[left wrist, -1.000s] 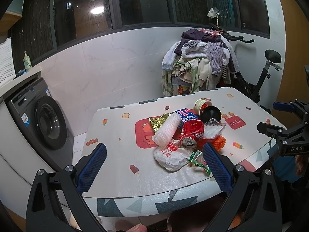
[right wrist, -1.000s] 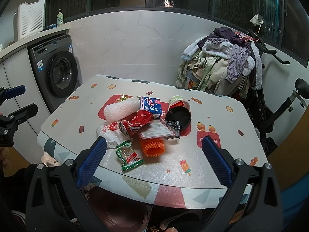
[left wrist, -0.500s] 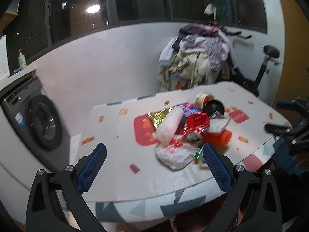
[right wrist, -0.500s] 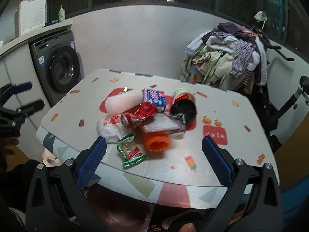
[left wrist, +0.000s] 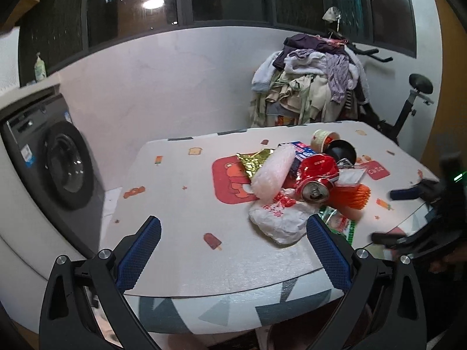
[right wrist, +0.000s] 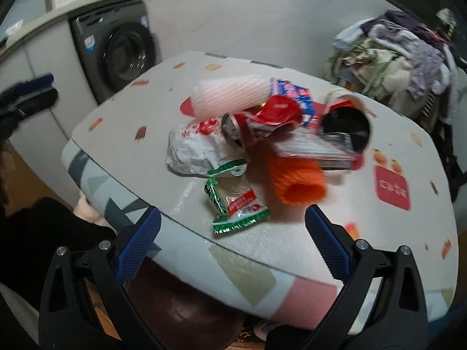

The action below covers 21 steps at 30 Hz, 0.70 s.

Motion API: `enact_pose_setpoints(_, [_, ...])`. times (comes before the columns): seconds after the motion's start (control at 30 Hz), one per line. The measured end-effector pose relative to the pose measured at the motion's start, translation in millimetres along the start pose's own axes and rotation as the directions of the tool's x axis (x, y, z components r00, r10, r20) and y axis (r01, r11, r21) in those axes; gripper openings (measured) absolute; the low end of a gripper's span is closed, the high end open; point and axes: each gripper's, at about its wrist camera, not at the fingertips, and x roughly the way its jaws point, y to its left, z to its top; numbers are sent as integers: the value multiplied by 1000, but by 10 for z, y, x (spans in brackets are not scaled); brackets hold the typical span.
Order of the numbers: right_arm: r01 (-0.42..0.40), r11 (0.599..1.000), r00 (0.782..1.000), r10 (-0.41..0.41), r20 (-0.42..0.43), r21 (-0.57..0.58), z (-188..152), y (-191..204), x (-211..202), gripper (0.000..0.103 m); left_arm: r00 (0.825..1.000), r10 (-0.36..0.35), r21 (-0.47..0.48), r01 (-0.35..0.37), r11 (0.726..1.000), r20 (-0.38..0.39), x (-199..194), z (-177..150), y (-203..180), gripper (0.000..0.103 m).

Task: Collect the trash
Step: 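Grasp the green-and-white snack wrapper with the right gripper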

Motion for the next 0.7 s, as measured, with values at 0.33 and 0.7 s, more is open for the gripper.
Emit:
enact_pose_setpoints(0.33, [-42,999,998,43,-48,30,110,-59,724,87,996,-42,-93,35,995,-75,197,-132,225,98])
enact_pose_setpoints(0.7, [-137,988,987,142,-71,70,15,-55,705,47,980,-148,-186,122,975,-134,406,-184,217,97])
